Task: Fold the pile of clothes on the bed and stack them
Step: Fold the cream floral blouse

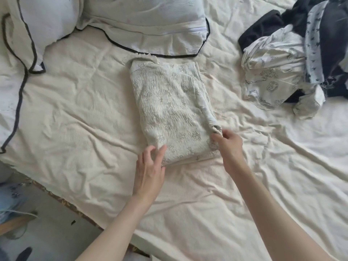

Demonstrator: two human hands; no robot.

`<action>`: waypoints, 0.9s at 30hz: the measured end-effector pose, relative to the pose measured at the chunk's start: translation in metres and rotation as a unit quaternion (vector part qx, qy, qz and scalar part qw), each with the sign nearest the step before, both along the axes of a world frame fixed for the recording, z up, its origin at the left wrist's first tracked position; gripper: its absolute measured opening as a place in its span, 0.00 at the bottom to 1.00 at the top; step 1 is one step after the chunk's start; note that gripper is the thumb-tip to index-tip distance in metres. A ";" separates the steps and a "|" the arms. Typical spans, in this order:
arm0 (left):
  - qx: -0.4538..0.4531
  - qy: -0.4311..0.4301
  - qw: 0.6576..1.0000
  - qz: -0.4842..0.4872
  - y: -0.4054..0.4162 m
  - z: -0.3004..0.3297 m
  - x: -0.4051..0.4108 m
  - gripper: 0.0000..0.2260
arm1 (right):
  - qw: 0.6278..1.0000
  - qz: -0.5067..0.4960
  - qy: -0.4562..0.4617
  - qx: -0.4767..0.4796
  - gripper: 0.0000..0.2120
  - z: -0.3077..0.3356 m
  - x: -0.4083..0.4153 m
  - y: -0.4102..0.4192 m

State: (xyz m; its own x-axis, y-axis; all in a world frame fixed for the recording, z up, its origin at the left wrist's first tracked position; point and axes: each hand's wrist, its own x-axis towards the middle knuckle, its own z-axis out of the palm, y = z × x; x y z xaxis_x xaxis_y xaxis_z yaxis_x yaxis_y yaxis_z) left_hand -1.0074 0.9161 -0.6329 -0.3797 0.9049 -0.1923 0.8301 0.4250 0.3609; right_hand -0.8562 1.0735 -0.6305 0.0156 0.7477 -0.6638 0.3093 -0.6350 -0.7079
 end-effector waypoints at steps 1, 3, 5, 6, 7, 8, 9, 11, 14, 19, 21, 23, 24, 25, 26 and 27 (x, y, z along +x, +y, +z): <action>0.000 -0.003 1.000 -0.013 -0.001 -0.003 0.002 0.28 | 1.000 -0.002 -0.011 0.008 0.04 -0.002 0.004 0.000; 0.008 -0.049 0.999 -0.006 -0.002 -0.006 0.008 0.26 | 0.999 -0.008 -0.035 -0.006 0.01 -0.010 0.017 -0.004; 0.041 -0.115 0.991 0.053 0.000 -0.009 0.008 0.18 | 0.997 -0.005 -0.061 -0.039 0.05 -0.020 0.026 -0.006; 0.057 -0.133 0.985 0.098 0.001 -0.011 0.006 0.15 | 0.996 0.004 -0.076 -0.046 0.06 -0.024 0.028 -0.007; 0.063 -0.145 0.975 0.156 0.003 -0.014 0.003 0.14 | 0.994 0.016 -0.096 -0.042 0.07 -0.027 0.030 -0.006; 0.061 -0.173 0.958 0.222 0.006 -0.017 -0.002 0.15 | 0.993 0.028 -0.110 -0.032 0.08 -0.028 0.031 -0.005; 0.042 -0.227 0.930 0.287 0.008 -0.020 -0.007 0.17 | 0.993 0.037 -0.113 -0.026 0.10 -0.030 0.031 -0.004; -0.015 -0.391 0.835 0.388 0.011 -0.022 -0.014 0.20 | 0.995 0.035 -0.073 -0.050 0.13 -0.031 0.029 -0.002; -0.044 -0.512 0.742 0.431 0.014 -0.024 -0.020 0.20 | 0.993 0.043 -0.027 -0.109 0.12 -0.030 0.026 0.003; -0.039 -0.599 0.660 0.451 0.026 -0.017 -0.026 0.12 | 0.992 0.025 -0.012 -0.121 0.04 -0.022 0.024 0.006; -0.037 -0.596 0.653 0.465 0.027 -0.011 -0.030 0.11 | 0.994 0.010 0.010 -0.109 0.04 -0.015 0.025 0.004; -0.039 -0.581 0.664 0.469 0.019 -0.005 -0.034 0.10 | 0.994 0.006 0.024 -0.110 0.04 -0.008 0.028 -0.005; -0.047 -0.573 0.671 0.468 0.011 -0.002 -0.035 0.09 | 0.993 0.011 0.028 -0.118 0.04 -0.005 0.030 -0.012; -0.060 -0.565 0.679 0.465 0.001 0.002 -0.036 0.08 | 0.991 0.014 0.032 -0.131 0.03 -0.003 0.034 -0.022; -0.076 -0.559 0.686 0.460 -0.010 0.006 -0.037 0.06 | 0.988 0.013 0.035 -0.150 0.02 0.001 0.037 -0.034; -0.096 -0.556 0.688 0.456 -0.022 0.013 -0.036 0.05 | 0.985 0.009 0.036 -0.171 0.02 0.005 0.042 -0.047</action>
State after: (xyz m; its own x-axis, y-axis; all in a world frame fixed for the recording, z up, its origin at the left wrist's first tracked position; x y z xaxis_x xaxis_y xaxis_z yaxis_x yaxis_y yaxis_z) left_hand -1.0438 0.8938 -0.6202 -0.2944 0.3061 -0.9053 -0.5572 0.7147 0.4228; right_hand -0.8146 1.0265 -0.6257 -0.0527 0.4803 -0.8755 0.2794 -0.8346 -0.4747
